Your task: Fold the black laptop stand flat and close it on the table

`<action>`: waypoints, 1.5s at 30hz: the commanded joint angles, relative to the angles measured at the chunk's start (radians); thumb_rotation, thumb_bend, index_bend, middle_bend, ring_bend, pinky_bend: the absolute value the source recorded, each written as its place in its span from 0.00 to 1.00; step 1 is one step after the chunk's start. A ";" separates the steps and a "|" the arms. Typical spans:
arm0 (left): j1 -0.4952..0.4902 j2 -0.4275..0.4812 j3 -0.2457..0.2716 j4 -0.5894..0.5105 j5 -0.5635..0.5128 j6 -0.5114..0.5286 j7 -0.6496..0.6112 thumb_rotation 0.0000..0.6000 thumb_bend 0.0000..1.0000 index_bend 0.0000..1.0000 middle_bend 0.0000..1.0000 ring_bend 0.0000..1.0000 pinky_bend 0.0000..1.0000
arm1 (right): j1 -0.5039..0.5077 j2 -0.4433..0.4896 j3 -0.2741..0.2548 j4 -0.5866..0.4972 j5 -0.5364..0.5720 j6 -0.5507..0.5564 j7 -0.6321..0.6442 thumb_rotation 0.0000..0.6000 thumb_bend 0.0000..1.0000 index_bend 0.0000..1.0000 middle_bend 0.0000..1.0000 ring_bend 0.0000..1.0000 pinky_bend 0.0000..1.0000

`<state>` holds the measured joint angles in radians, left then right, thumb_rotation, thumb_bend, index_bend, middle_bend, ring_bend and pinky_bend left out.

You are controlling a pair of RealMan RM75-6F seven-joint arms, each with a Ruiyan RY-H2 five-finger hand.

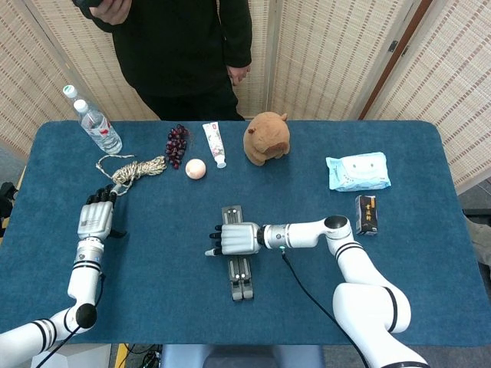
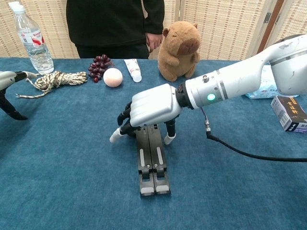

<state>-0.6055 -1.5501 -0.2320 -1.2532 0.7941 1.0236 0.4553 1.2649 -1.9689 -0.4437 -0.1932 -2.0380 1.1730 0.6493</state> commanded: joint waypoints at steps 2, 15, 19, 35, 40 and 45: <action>-0.001 0.006 -0.001 -0.013 0.000 0.007 0.008 1.00 0.00 0.02 0.05 0.05 0.13 | 0.005 0.016 0.003 -0.017 0.002 -0.003 -0.018 1.00 0.00 0.01 0.07 0.06 0.25; -0.006 0.036 -0.001 -0.077 0.005 0.033 0.040 1.00 0.00 0.02 0.05 0.05 0.12 | 0.002 0.093 0.054 -0.114 0.049 0.001 -0.107 1.00 0.00 0.00 0.04 0.03 0.25; -0.009 0.045 0.001 -0.096 0.019 0.041 0.044 1.00 0.00 0.02 0.05 0.05 0.12 | -0.008 0.149 0.084 -0.193 0.083 -0.023 -0.142 1.00 0.00 0.00 0.08 0.03 0.26; 0.027 0.119 0.028 -0.245 0.111 0.134 0.038 1.00 0.00 0.02 0.05 0.05 0.12 | -0.143 0.563 0.333 -1.001 0.467 -0.225 -0.747 1.00 0.00 0.09 0.18 0.11 0.29; 0.053 0.160 0.056 -0.305 0.185 0.169 0.017 1.00 0.00 0.02 0.04 0.04 0.12 | -0.234 0.666 0.393 -1.256 0.652 -0.206 -1.021 1.00 0.00 0.10 0.18 0.11 0.29; 0.084 0.200 0.105 -0.338 0.329 0.199 -0.057 1.00 0.00 0.02 0.04 0.04 0.12 | -0.326 0.736 0.417 -1.482 0.835 -0.121 -1.258 1.00 0.00 0.10 0.18 0.11 0.29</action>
<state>-0.5430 -1.3761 -0.1576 -1.5686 1.0548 1.1997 0.4393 1.0305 -1.3192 -0.0741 -1.5157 -1.3538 0.9983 -0.4428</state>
